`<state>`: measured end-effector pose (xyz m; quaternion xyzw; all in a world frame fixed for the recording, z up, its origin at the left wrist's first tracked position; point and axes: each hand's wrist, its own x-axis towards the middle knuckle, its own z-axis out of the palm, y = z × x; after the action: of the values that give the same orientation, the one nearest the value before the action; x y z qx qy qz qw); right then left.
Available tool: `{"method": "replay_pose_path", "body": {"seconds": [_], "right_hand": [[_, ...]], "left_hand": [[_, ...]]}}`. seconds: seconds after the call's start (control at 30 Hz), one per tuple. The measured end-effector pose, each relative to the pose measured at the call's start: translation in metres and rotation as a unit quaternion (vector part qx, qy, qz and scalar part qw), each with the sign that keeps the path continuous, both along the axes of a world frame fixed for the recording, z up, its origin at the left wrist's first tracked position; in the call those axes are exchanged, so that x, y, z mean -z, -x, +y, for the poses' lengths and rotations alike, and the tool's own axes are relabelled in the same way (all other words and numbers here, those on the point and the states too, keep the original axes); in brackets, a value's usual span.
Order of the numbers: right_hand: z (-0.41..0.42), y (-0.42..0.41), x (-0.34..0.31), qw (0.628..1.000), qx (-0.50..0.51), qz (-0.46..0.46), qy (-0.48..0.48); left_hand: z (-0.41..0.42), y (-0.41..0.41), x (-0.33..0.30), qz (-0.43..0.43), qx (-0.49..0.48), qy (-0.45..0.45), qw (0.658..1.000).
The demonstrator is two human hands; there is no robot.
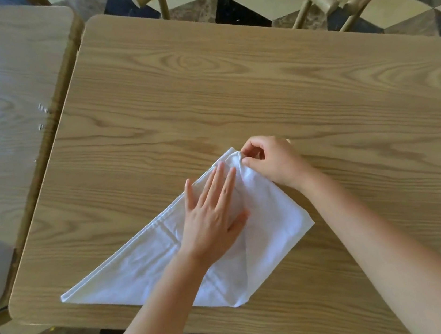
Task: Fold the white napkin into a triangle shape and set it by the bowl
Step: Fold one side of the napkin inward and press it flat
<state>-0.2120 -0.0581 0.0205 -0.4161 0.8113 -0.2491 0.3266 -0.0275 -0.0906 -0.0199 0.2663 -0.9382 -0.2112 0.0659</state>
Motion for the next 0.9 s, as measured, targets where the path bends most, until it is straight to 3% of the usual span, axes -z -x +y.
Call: {"method": "replay_pose_path", "body": {"seconds": [0.47, 0.63, 0.73, 0.9], "right_hand": [[-0.002, -0.002, 0.019, 0.995, 0.009, 0.085, 0.058], [-0.003, 0.001, 0.025, 0.972, -0.018, 0.211, 0.104], [-0.007, 0.008, 0.03, 0.965, -0.058, 0.249, 0.067], [-0.011, 0.02, 0.035, 0.974, -0.063, 0.218, -0.001]], "left_hand": [[0.01, -0.007, 0.006, -0.051, 0.118, 0.068, 0.989], [0.015, -0.006, 0.006, -0.069, 0.114, 0.084, 0.988], [0.026, -0.009, 0.006, -0.059, 0.118, 0.091, 0.987], [0.058, -0.03, 0.007, -0.085, 0.18, 0.091, 0.976]]}}
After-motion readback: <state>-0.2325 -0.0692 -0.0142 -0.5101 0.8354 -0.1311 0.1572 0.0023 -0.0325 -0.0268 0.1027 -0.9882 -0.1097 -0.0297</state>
